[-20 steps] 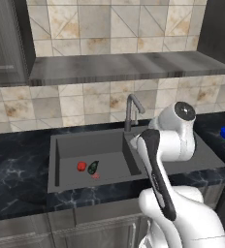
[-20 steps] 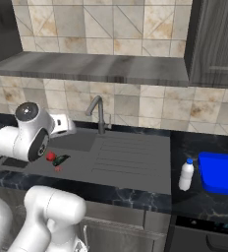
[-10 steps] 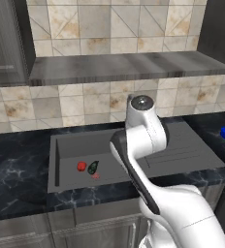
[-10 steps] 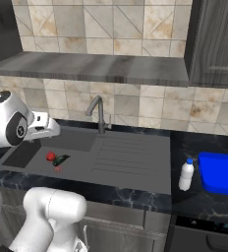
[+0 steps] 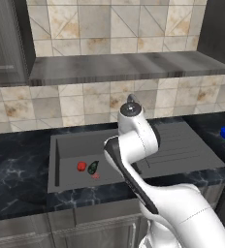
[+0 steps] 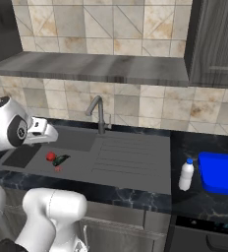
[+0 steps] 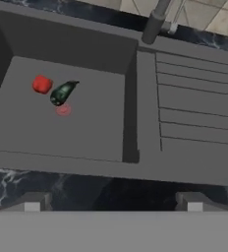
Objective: Pick up all produce items and place them in the sink. Turn on the sink faucet to wash them. Then turn the sink off and put them in the tray.
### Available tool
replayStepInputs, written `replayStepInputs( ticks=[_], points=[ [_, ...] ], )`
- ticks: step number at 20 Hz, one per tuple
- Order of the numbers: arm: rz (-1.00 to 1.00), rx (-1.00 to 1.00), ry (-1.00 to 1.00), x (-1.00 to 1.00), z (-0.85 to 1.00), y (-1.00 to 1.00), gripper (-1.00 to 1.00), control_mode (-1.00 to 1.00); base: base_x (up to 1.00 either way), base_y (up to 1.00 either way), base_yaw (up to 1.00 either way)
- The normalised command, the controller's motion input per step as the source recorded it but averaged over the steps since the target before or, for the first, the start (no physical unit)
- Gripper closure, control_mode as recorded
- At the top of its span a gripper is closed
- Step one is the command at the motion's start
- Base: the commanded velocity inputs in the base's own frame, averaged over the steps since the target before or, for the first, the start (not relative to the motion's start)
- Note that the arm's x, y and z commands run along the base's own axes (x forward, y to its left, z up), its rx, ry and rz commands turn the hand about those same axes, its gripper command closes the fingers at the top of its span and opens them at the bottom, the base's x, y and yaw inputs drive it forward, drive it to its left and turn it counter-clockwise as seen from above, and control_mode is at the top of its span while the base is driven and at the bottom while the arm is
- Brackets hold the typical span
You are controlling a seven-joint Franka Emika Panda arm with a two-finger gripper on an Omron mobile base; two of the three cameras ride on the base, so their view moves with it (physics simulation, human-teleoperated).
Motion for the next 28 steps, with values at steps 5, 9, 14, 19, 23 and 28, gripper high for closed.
replayStepInputs(
  ticks=[5,9,14,19,23,28],
  points=[
    [-0.12,0.05,0.0,0.29,-0.26,0.19,-1.0,-1.0,0.0,0.0,0.0],
    [-0.14,0.05,0.01,0.35,-0.33,0.25,-1.0,-1.0,0.0,0.0,0.0],
    [-0.14,0.09,0.03,0.28,-0.35,0.16,-1.0,-1.0,0.0,0.0,0.0],
    [-0.1,0.1,0.09,0.38,-0.3,0.07,-1.0,-1.0,0.0,0.0,0.0],
    [-0.08,0.08,0.1,0.44,-0.35,0.11,-1.0,-1.0,0.0,0.0,0.0],
    [-0.08,0.02,0.1,0.44,-0.38,0.2,-1.0,-1.0,0.0,0.0,0.0]
  ],
)
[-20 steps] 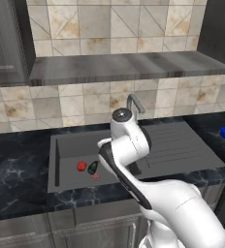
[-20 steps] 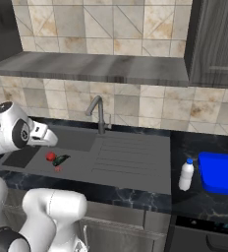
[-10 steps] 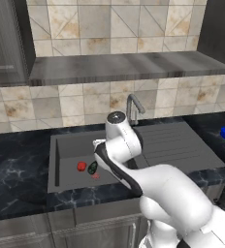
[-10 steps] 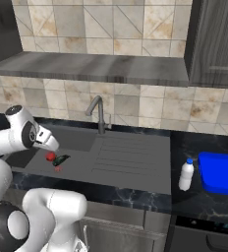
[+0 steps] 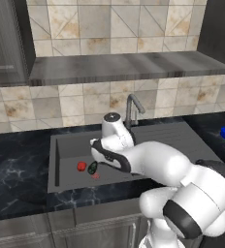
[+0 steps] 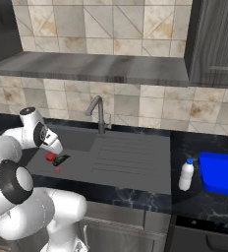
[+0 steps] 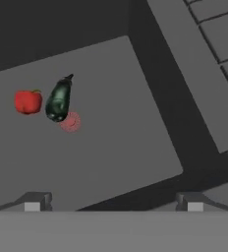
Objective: Pick up all produce items and place them in the sink. Turn on the sink faucet to wash them. Then turn the sink off and put them in the tray.
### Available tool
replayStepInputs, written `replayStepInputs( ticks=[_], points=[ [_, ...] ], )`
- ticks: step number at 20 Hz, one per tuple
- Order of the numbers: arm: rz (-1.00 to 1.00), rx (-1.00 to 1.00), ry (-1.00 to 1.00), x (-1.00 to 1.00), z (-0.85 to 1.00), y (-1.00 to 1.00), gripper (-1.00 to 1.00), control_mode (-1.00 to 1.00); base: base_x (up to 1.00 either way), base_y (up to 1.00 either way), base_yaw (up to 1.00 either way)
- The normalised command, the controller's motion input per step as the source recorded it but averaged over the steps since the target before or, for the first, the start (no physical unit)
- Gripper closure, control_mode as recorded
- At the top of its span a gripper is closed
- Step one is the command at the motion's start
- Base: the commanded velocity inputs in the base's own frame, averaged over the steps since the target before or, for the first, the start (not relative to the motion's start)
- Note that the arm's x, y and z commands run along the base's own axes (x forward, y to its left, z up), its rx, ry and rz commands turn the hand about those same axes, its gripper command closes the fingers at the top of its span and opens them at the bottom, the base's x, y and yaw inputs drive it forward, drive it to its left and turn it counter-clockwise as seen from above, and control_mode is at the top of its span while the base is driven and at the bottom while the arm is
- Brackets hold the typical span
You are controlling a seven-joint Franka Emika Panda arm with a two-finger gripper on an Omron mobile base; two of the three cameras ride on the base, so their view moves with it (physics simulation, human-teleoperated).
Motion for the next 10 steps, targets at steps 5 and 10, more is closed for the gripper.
replayStepInputs(
  ticks=[5,10],
  points=[
    [-0.08,0.01,0.1,0.41,-0.38,0.18,-1.0,-1.0,0.0,0.0,0.0],
    [-0.07,0.01,0.09,0.38,-0.38,0.11,-1.0,-1.0,0.0,0.0,0.0]
  ],
)
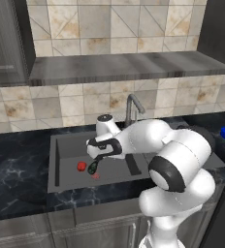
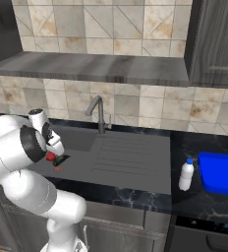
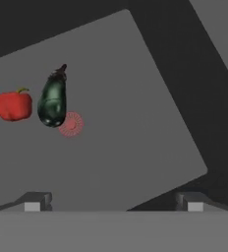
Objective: Pick up all produce items and place them in the sink. Turn on the sink faucet to wash them. Then turn the sink off and put them in the tray.
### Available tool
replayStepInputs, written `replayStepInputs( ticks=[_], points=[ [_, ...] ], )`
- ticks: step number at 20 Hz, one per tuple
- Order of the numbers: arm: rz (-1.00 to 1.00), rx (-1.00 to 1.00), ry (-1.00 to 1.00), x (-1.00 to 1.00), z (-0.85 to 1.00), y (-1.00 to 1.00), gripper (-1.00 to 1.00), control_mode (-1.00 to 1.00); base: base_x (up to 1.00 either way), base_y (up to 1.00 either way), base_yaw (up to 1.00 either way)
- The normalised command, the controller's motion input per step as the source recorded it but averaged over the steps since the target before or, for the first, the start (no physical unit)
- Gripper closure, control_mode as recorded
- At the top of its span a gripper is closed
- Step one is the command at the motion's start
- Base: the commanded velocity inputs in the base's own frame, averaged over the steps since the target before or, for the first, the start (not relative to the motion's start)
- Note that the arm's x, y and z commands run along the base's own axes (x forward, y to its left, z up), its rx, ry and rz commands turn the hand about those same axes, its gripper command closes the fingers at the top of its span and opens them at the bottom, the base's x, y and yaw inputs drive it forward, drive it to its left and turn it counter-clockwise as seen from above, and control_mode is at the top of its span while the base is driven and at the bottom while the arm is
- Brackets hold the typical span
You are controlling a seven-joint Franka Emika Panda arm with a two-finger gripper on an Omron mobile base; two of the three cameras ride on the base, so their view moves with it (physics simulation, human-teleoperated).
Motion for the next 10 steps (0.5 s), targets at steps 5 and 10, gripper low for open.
replayStepInputs(
  ticks=[5,10],
  points=[
    [-0.07,0.0,0.02,0.3,-0.34,0.09,-1.0,-1.0,0.0,0.0,0.0],
    [-0.07,0.0,0.0,0.27,-0.32,0.08,-1.0,-1.0,0.0,0.0,0.0]
  ],
)
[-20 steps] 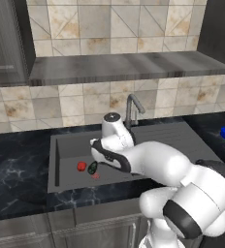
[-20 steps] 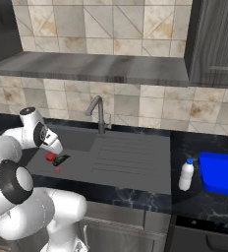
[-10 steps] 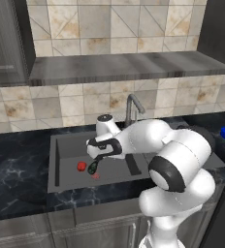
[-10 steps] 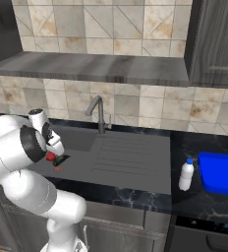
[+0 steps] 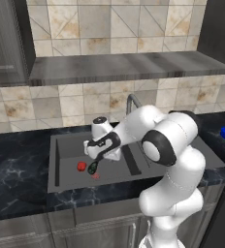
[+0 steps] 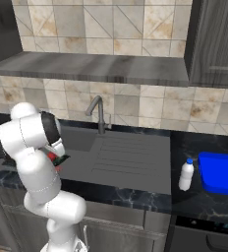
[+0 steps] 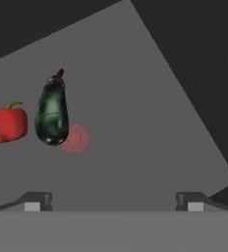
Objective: Pick up all produce items and place them in the sink. Turn on the sink faucet to wash them. Then turn the sink off and put them in the tray.
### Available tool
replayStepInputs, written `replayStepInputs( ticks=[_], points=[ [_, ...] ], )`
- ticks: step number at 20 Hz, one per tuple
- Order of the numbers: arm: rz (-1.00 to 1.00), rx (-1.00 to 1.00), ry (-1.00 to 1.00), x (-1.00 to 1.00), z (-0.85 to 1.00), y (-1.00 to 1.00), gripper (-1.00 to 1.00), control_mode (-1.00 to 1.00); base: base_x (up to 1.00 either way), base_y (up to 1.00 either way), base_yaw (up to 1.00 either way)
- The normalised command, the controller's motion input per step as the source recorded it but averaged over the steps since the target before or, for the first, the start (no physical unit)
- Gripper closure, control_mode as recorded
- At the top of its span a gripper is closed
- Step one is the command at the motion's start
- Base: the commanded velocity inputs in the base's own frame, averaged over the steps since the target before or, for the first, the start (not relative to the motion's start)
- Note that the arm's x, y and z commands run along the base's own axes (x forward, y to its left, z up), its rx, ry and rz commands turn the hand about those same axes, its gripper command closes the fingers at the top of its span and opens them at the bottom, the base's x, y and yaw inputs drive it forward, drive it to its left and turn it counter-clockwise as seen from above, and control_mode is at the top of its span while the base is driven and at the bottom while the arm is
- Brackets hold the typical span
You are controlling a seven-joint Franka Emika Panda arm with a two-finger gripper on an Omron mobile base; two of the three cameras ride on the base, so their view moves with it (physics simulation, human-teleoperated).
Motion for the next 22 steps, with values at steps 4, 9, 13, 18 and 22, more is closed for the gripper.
replayStepInputs(
  ticks=[4,9,13,18,22],
  points=[
    [-0.06,0.01,0.0,0.28,-0.28,0.03,-1.0,-1.0,0.0,0.0,0.0],
    [-0.05,0.01,0.0,0.28,-0.26,0.04,-1.0,-1.0,0.0,0.0,0.0],
    [-0.05,0.0,0.0,0.29,-0.22,0.15,-1.0,-1.0,0.0,0.0,0.0],
    [-0.03,0.0,0.0,0.21,-0.25,0.13,-1.0,-1.0,0.0,0.0,0.0],
    [0.0,0.0,0.0,0.04,-0.27,0.04,-1.0,-1.0,0.0,0.0,0.0]
  ],
)
